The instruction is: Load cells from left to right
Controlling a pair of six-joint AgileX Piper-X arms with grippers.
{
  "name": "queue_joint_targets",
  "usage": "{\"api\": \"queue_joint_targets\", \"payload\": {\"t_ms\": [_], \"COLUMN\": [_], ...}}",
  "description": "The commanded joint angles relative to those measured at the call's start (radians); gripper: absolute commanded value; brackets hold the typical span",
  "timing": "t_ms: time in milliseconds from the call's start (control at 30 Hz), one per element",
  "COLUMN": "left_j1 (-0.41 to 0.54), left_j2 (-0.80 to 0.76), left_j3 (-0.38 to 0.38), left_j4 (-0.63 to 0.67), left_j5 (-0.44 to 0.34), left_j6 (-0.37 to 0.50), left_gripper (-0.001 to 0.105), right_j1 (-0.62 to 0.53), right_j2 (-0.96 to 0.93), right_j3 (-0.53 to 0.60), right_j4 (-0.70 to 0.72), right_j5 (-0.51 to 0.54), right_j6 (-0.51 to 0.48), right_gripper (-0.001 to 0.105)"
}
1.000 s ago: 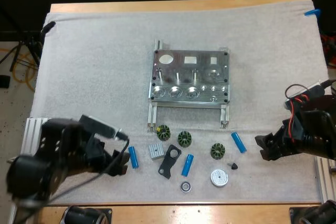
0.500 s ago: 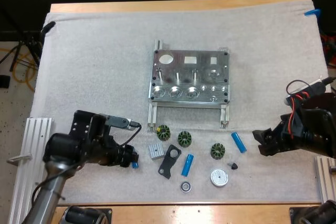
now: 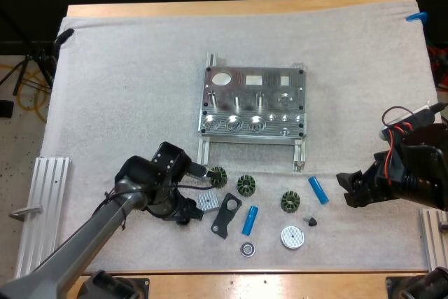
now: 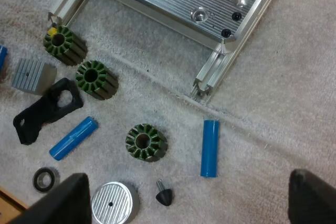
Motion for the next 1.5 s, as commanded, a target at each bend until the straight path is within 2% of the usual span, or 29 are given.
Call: {"api": "queue_joint_targets", "payload": {"t_ms": [0, 33, 300, 400, 467, 533, 567, 633, 733, 900, 1067, 1200, 1467], "left_j1": [-0.007, -0.007, -0.007, -0.007, -0.007, -0.007, -0.007, -0.007, -0.007, -0.007, -0.007, -0.007, -0.007], "left_j2": [0.023, 0.048, 0.183, 0.208, 0.212, 0.212, 0.212, 0.212, 0.212, 0.212, 0.191, 0.101, -0.161], "left_j3": [0.001, 0.001, 0.001, 0.001, 0.001, 0.001, 0.001, -0.001, -0.001, -0.001, -0.005, -0.013, -0.020], "left_j4": [-0.033, -0.052, -0.082, -0.082, -0.082, -0.082, -0.082, -0.082, -0.082, -0.091, -0.098, -0.105, -0.101], "left_j5": [0.003, 0.029, 0.029, 0.029, 0.029, 0.029, 0.029, 0.029, 0.029, 0.029, 0.029, 0.029, 0.051], "left_j6": [-0.018, -0.018, -0.027, -0.027, -0.027, -0.027, -0.025, -0.016, -0.003, 0.032, 0.085, 0.151, 0.337], "left_gripper": [0.069, 0.069, 0.069, 0.066, 0.056, 0.040, 0.037, 0.025, 0.012, 0.000, 0.000, 0.000, 0.000], "right_j1": [0.002, 0.002, 0.002, 0.002, 0.002, 0.002, 0.002, 0.002, 0.002, 0.002, 0.002, 0.002, 0.002], "right_j2": [-0.001, -0.001, -0.001, -0.001, -0.001, -0.001, -0.001, -0.001, -0.001, -0.001, 0.008, 0.022, 0.081], "right_j3": [-0.008, -0.008, -0.008, -0.008, -0.008, -0.008, -0.008, -0.008, -0.008, -0.008, -0.001, -0.001, -0.001], "right_j4": [-0.007, -0.007, -0.007, -0.007, -0.007, -0.007, -0.007, -0.007, -0.007, -0.021, -0.069, -0.110, -0.198], "right_j5": [0.001, 0.001, 0.001, 0.001, 0.001, 0.001, 0.001, 0.001, 0.001, 0.001, -0.007, -0.014, -0.159], "right_j6": [0.001, 0.001, -0.002, -0.002, -0.002, -0.002, -0.002, -0.002, -0.002, 0.002, 0.012, 0.053, 0.142], "right_gripper": [0.074, 0.074, 0.074, 0.074, 0.074, 0.074, 0.074, 0.074, 0.074, 0.074, 0.074, 0.074, 0.074]}}
